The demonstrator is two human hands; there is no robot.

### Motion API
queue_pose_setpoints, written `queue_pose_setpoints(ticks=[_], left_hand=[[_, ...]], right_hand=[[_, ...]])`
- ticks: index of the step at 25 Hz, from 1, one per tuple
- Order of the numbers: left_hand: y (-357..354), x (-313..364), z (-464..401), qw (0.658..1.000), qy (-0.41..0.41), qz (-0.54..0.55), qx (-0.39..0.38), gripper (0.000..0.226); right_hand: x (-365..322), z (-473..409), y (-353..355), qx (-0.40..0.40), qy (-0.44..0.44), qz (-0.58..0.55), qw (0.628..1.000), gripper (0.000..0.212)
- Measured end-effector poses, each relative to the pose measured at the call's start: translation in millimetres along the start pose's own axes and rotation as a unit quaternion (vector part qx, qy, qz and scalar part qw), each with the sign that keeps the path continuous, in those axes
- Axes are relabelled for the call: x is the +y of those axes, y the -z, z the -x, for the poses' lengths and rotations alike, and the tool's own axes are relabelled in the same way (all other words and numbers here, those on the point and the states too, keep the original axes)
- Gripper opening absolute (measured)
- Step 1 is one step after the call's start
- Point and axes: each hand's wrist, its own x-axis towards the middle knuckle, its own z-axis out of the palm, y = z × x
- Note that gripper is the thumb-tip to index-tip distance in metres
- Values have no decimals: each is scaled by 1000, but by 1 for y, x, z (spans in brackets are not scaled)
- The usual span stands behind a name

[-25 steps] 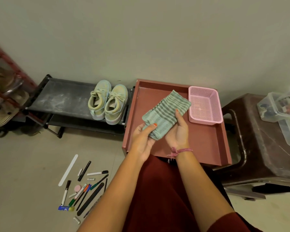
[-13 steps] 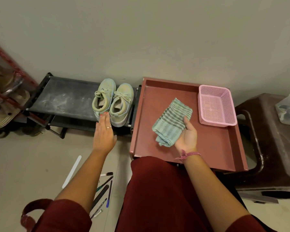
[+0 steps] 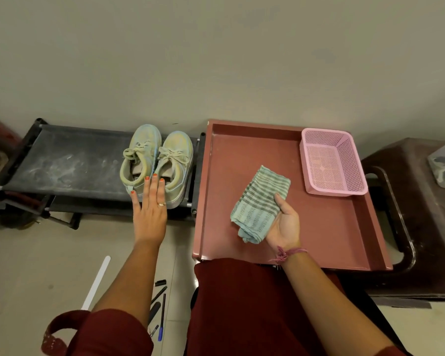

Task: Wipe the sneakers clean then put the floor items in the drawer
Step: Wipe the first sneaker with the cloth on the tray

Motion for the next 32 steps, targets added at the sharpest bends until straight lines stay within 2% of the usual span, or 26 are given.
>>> queue_pose_setpoints(ticks=[1, 2, 3, 5, 6, 9, 12, 17, 20, 23, 26, 27, 29, 32], left_hand=[[0, 0, -5, 1000, 0, 2, 3, 101], [1, 0, -9, 1000, 3, 6, 2, 97], [2, 0, -13, 1000, 3, 8, 1, 94], [2, -1, -17, 1000, -10, 1, 0, 89], [2, -3, -18, 1000, -19, -1, -1, 87], [-2, -4, -18, 1000, -29, 8, 7, 80], [-5, 0, -19, 1000, -29, 8, 7, 90], [-5, -3, -20, 998, -28, 53, 17, 87], [3, -5, -25, 994, -41, 101, 17, 92], [21, -2, -25, 978, -36, 206, 20, 100], [59, 2, -23, 951, 5, 310, 14, 102], [73, 3, -22, 944, 17, 329, 17, 102], [103, 6, -18, 935, 21, 354, 26, 101], [144, 11, -11, 934, -22, 356, 9, 99]], right_hand=[[-2, -2, 1, 8, 4, -1, 1000, 98], [-2, -1, 4, 18, 3, 6, 1000, 100], [-2, 1, 3, 4, -11, 20, 1000, 92], [-4, 4, 7, -9, -36, 62, 997, 54], [-5, 7, 10, -11, -42, 72, 996, 45], [-7, 16, 16, -20, -55, 62, 996, 52], [-7, 21, 22, -7, -36, 46, 998, 49], [-9, 27, 26, -12, -41, 68, 997, 52], [-15, 31, 28, -1, -28, 50, 998, 50], [-22, 34, 30, 1, -9, 23, 1000, 41], [-30, 42, 29, 0, 11, -6, 1000, 80], [-34, 47, 30, -9, 10, -19, 1000, 85], [-40, 63, 28, -28, 5, -28, 999, 84], [-46, 85, 26, -38, 2, -50, 998, 78]])
